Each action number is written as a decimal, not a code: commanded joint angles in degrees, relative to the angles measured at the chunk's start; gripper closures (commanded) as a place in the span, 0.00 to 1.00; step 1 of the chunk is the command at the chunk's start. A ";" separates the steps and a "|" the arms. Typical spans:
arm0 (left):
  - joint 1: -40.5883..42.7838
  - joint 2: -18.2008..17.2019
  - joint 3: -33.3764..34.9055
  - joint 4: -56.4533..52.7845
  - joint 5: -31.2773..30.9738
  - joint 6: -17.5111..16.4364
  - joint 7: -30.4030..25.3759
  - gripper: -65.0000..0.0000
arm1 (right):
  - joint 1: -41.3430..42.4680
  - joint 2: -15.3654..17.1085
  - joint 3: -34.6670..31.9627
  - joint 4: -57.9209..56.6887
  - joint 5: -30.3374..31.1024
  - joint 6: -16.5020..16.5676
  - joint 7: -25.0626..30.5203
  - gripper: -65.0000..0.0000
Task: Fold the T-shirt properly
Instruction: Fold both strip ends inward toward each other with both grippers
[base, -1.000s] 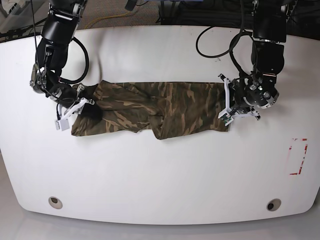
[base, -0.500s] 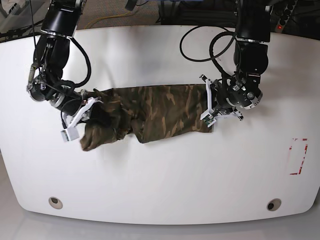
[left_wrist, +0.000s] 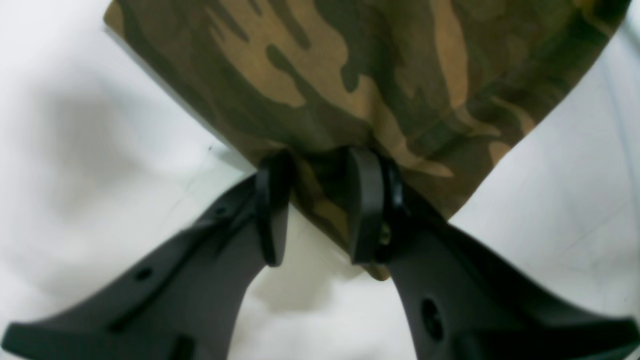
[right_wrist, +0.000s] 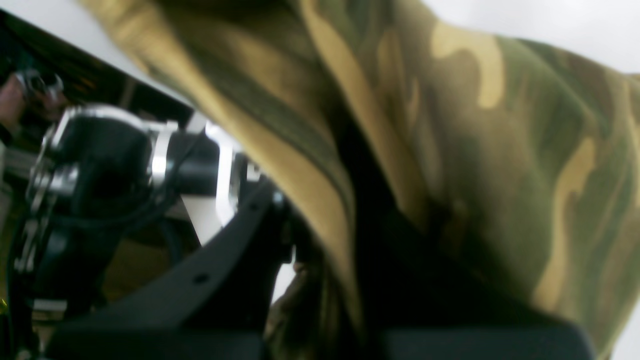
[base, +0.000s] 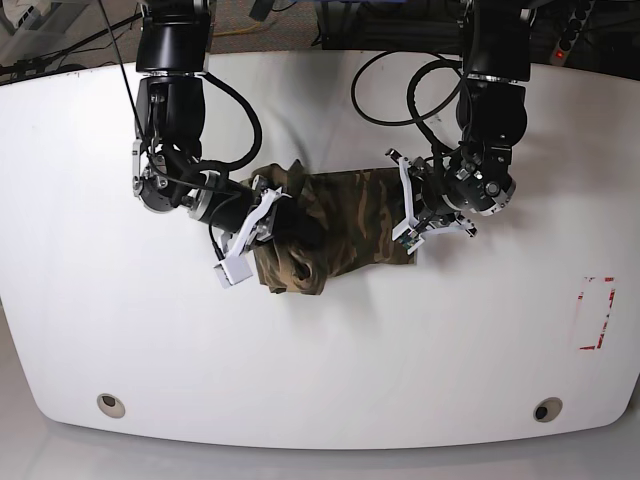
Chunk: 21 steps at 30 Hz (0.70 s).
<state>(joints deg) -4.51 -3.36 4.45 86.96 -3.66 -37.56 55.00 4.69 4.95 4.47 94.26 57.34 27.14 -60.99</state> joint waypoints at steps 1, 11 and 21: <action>-0.72 0.06 -0.18 0.56 -0.34 -0.11 0.16 0.73 | 2.48 0.19 -2.49 -1.64 1.60 0.34 4.33 1.00; -0.72 0.06 -0.36 0.82 -0.51 -0.29 0.16 0.73 | 8.19 0.28 -8.91 -14.57 1.52 0.25 9.96 0.84; -1.07 1.20 -1.59 1.17 -2.71 -0.29 -0.10 0.52 | 10.30 -2.80 -10.67 -15.36 -11.06 0.07 9.70 0.33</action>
<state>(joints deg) -4.62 -2.83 3.77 87.05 -4.38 -37.58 55.68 13.56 3.16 -6.07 77.71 45.60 26.74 -52.25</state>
